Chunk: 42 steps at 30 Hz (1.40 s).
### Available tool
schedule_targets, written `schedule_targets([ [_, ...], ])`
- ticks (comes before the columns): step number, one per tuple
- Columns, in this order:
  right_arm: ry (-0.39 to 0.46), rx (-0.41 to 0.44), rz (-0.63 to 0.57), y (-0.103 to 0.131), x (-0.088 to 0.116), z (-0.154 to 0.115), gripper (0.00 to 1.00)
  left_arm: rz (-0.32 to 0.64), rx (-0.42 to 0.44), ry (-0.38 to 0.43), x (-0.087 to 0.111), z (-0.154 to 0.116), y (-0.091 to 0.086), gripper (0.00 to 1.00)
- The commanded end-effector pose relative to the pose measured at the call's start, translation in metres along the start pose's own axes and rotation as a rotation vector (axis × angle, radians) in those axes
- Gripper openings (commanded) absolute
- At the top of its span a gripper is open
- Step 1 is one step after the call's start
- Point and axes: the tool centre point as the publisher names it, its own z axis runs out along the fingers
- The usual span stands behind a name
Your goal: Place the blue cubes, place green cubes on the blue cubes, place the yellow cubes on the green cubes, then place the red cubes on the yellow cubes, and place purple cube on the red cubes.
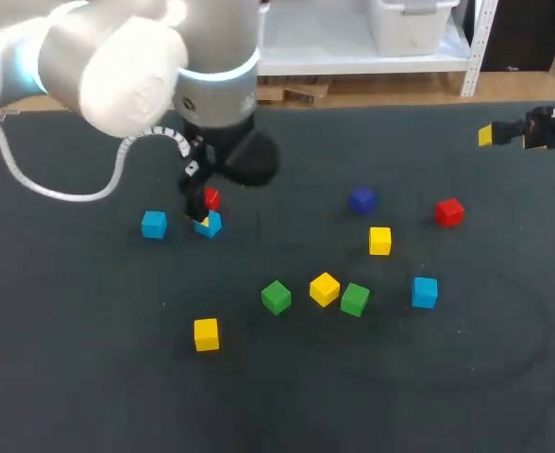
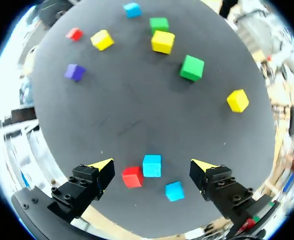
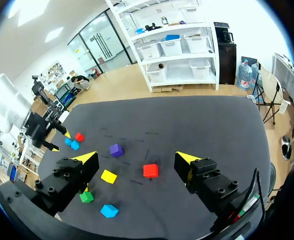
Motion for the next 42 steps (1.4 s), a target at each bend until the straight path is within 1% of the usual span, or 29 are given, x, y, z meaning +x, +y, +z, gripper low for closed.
schedule_targets([
  [1,-0.001,0.003,0.0,0.0,0.0,0.0,1.0,0.283,-0.001,0.065,-0.004,0.018,0.008,1.0],
  [5,-0.001,0.003,0.0,0.0,0.0,0.0,1.0,0.295,0.012,0.054,-0.003,0.035,0.009,1.0],
  [12,-0.001,0.003,0.0,0.0,0.0,0.0,1.0,0.268,0.017,0.02,0.001,0.051,0.009,1.0],
  [16,-0.001,0.003,0.0,0.0,0.0,0.0,1.0,0.218,0.004,0.002,0.009,0.052,0.006,1.0],
  [22,-0.001,0.003,0.0,0.0,0.0,0.0,1.0,0.154,0.01,-0.025,0.02,0.057,0.0,1.0],
  [29,-0.001,0.003,0.0,0.0,0.0,0.0,1.0,0.137,0.025,-0.034,0.022,0.061,-0.007,1.0],
  [38,-0.001,0.003,0.0,0.0,0.0,0.0,1.0,0.069,0.047,-0.042,0.027,0.064,-0.01,1.0],
  [42,-0.001,0.003,0.0,0.0,0.0,0.0,1.0,0.018,0.066,-0.055,0.03,0.066,-0.008,1.0],
])
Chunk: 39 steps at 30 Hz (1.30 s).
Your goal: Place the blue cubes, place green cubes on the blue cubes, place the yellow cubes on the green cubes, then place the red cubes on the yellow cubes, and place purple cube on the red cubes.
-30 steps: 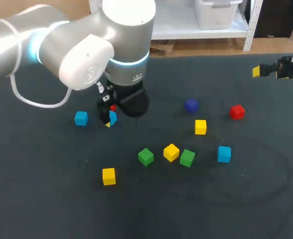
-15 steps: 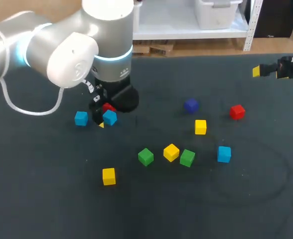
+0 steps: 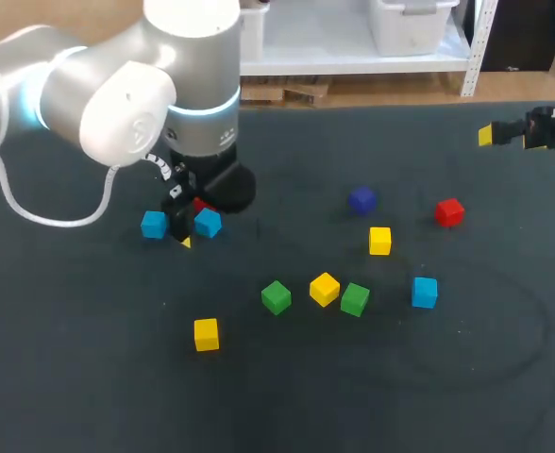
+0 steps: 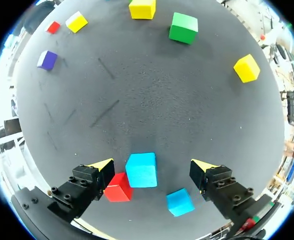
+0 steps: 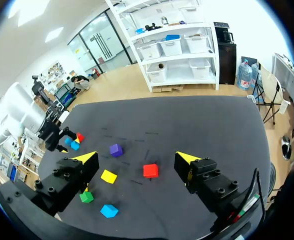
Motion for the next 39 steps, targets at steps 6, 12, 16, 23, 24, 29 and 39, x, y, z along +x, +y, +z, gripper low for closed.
schedule_targets([
  [6,-0.001,0.003,0.0,0.0005,0.0002,0.0001,1.0,-0.074,0.033,-0.021,0.007,0.0,0.0085,1.0],
  [12,-0.001,0.003,0.0,0.0005,0.0002,0.0001,1.0,-0.091,0.039,-0.03,0.0081,0.0017,0.0116,1.0],
  [16,-0.001,0.003,0.0,0.0005,0.0002,0.0001,1.0,-0.099,0.039,-0.036,0.0096,0.0029,0.0125,0.76],
  [23,-0.001,0.003,0.0,0.0005,0.0002,0.0001,1.0,-0.104,0.041,-0.037,0.0105,0.0037,0.0124,0.42],
  [24,-0.001,0.003,0.0,0.0005,0.0002,0.0001,1.0,-0.105,0.041,-0.038,0.0105,0.0036,0.012,0.42],
  [29,-0.001,0.003,0.0,0.0005,0.0002,0.0001,1.0,-0.107,0.041,-0.036,0.0099,0.0023,0.0093,0.36],
  [39,-0.001,0.003,0.0,0.0005,0.0002,0.0001,1.0,-0.144,0.047,-0.036,0.0031,-0.0063,0.0044,0.0],
])
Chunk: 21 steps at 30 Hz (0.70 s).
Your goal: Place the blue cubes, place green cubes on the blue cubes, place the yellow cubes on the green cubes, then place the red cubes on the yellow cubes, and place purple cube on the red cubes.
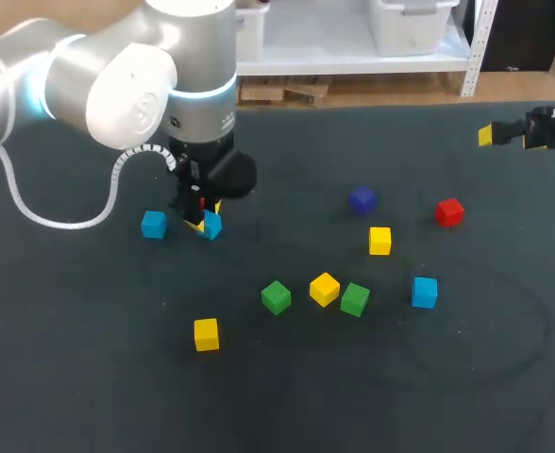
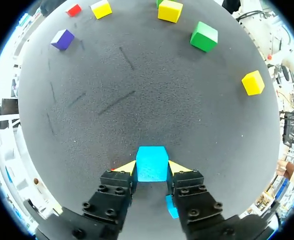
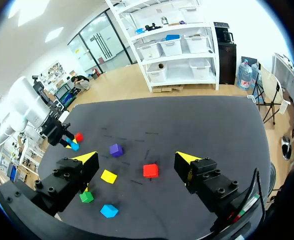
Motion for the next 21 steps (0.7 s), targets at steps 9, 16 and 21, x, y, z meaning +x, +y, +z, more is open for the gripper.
schedule_targets([
  [9,-0.001,0.003,0.0,0.0,0.0,0.0,1.0,-0.192,0.014,-0.005,-0.023,-0.036,-0.002,0.0],
  [16,-0.001,0.003,0.0,0.0,0.0,0.0,1.0,-0.279,0.03,-0.013,-0.052,-0.044,0.01,0.0],
  [21,-0.001,0.003,0.0,0.0,0.0,0.0,1.0,-0.333,0.023,-0.048,-0.076,-0.04,0.024,0.0],
])
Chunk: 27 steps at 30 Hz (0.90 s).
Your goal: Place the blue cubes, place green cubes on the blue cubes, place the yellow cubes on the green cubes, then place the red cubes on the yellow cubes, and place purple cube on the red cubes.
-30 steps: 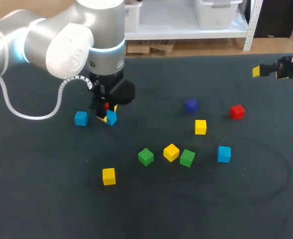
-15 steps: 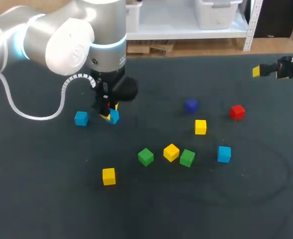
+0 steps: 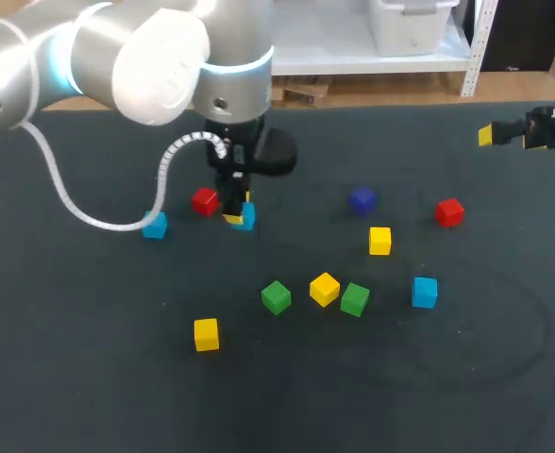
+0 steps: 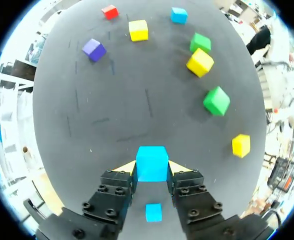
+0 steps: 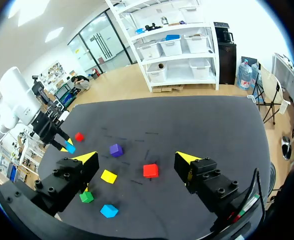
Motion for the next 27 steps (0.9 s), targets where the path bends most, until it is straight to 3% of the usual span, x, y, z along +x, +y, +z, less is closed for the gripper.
schedule_targets([
  [1,-0.001,0.003,0.0,0.001,0.0,0.0,1.0,-0.02,0.011,-0.003,-0.022,0.008,0.013,0.0],
  [10,-0.001,0.003,0.0,0.001,0.0,0.0,1.0,-0.076,0.011,-0.014,-0.043,0.016,0.026,0.0],
  [16,-0.001,0.003,0.0,0.001,0.0,0.0,1.0,-0.05,0.026,0.015,-0.056,0.022,0.033,0.0],
  [27,-0.001,0.003,0.0,0.001,0.0,0.0,1.0,-0.078,0.044,0.007,-0.065,0.027,0.03,0.0],
])
